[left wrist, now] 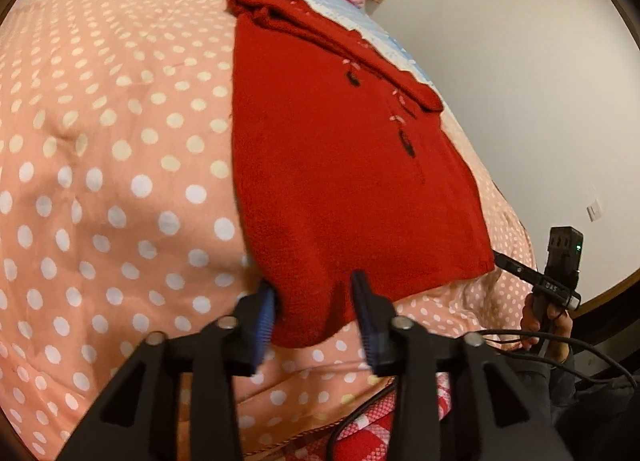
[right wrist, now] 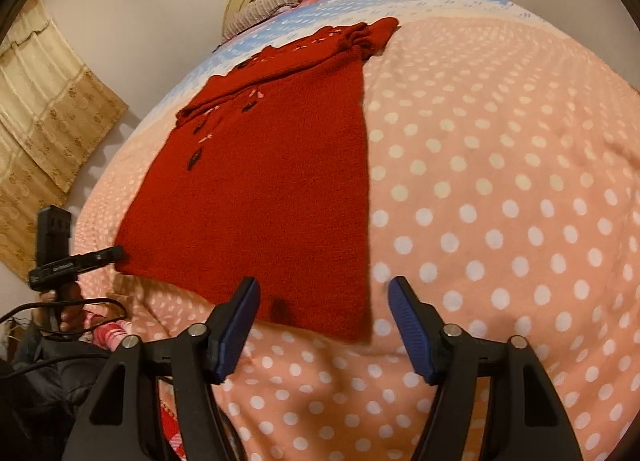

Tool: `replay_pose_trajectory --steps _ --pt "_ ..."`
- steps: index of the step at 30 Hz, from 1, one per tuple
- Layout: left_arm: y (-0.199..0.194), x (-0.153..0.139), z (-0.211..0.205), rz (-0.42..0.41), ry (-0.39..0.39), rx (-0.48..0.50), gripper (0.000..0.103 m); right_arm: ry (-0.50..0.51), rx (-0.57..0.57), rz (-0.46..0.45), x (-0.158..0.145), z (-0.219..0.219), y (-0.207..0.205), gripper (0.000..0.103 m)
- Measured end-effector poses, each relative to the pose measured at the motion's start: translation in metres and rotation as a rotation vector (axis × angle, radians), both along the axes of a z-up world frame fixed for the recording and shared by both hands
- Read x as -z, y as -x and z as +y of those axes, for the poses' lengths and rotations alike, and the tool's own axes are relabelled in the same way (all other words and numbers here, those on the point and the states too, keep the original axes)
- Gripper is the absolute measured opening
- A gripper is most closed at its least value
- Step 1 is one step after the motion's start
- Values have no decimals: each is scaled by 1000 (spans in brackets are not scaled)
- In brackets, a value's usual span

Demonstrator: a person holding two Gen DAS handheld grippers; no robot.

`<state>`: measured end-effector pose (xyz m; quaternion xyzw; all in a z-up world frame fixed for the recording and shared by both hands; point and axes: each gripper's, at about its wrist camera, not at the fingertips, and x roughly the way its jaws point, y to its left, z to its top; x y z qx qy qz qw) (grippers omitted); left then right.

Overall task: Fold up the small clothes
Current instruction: 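Grasp the red sweater's hem with the left and right grippers, then lift the hem with both grippers, fold it onto the collar, then release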

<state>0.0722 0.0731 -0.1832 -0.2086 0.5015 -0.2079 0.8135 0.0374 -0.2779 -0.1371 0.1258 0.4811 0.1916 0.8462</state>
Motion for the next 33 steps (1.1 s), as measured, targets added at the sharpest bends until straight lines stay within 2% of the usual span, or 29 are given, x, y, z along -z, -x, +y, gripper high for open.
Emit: replay_pose_trajectory --steps 4,5,6,8,9,10,13,16,18,22,25,30,33 --pt "1 9 -1 11 7 0 48 -58 -20 8 3 0 0 52" --pt "1 10 -2 14 4 5 44 -63 -18 9 5 -1 0 51" --pt "1 11 -3 16 -3 9 34 -66 -14 9 7 -2 0 46" --pt "2 10 -2 22 -9 20 25 -75 -7 9 7 -6 0 37" --pt "2 8 -2 24 -13 23 24 -84 -5 14 8 -8 0 24" --pt "3 6 -2 23 -17 25 24 -95 -2 21 10 -9 -1 18" --pt "5 -1 -2 14 -18 36 18 -130 5 31 14 -13 -1 18" --pt "8 -13 -3 -25 -16 51 13 -123 -4 19 12 -10 0 16" --pt "8 -20 0 -55 -6 47 12 -139 -11 0 8 -9 2 11" --pt "7 -28 8 -104 22 37 12 -193 -19 -30 2 -10 2 9" --pt "5 -25 10 -98 33 35 11 -191 -3 -16 7 -11 0 9" --pt "4 -30 14 -121 61 31 11 -310 8 -46 -3 -21 0 8" --pt "-1 -36 14 -142 43 46 11 -357 28 -74 -14 -28 -5 8"
